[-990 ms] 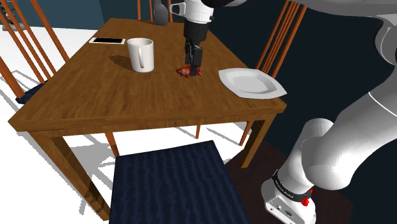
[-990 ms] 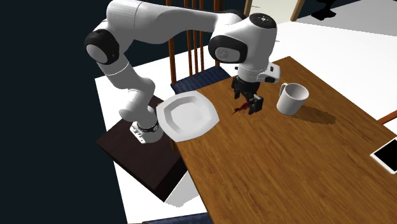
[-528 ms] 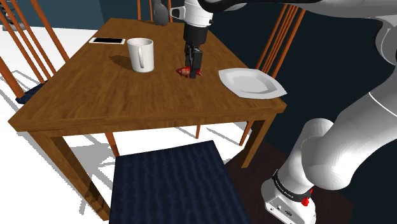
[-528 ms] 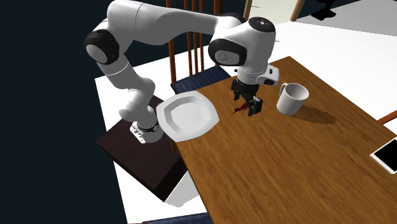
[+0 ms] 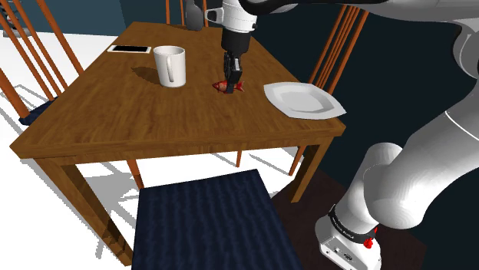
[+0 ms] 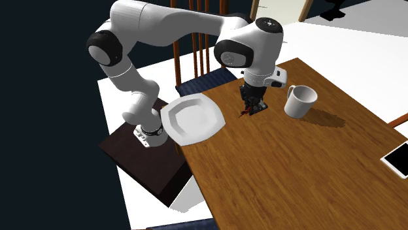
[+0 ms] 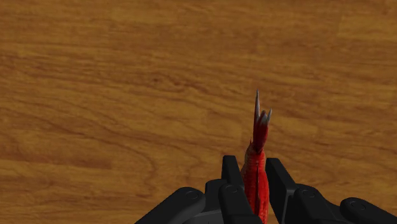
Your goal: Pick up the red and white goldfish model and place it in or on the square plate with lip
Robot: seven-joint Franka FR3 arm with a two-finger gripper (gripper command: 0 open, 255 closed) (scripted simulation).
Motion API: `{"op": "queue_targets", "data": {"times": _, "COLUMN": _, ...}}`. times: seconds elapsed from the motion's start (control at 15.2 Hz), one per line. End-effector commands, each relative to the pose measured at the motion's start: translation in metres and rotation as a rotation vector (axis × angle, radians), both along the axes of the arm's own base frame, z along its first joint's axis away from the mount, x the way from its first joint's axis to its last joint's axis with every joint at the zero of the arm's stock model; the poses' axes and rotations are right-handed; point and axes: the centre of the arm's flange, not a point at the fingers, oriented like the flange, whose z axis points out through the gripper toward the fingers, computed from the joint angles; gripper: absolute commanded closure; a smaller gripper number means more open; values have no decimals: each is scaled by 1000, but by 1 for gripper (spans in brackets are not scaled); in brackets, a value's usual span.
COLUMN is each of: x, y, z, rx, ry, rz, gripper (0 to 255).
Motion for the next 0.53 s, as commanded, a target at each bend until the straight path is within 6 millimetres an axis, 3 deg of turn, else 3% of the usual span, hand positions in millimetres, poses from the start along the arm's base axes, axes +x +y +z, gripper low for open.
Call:
{"op": "queue_targets", "data": {"times": 0.0, "x": 0, "y": 0, "z": 0, "rx": 0, "ry": 0, "rz": 0, "gripper": 255}}
{"op": "queue_targets", "data": {"times": 0.13, "x": 0, "y": 0, "z": 0, "rx": 0, "ry": 0, "rz": 0, "gripper": 255}}
{"op": "queue_targets", "data": {"times": 0.46, "x": 0, "y": 0, "z": 26, "rx": 0, "ry": 0, "rz": 0, "gripper": 255}}
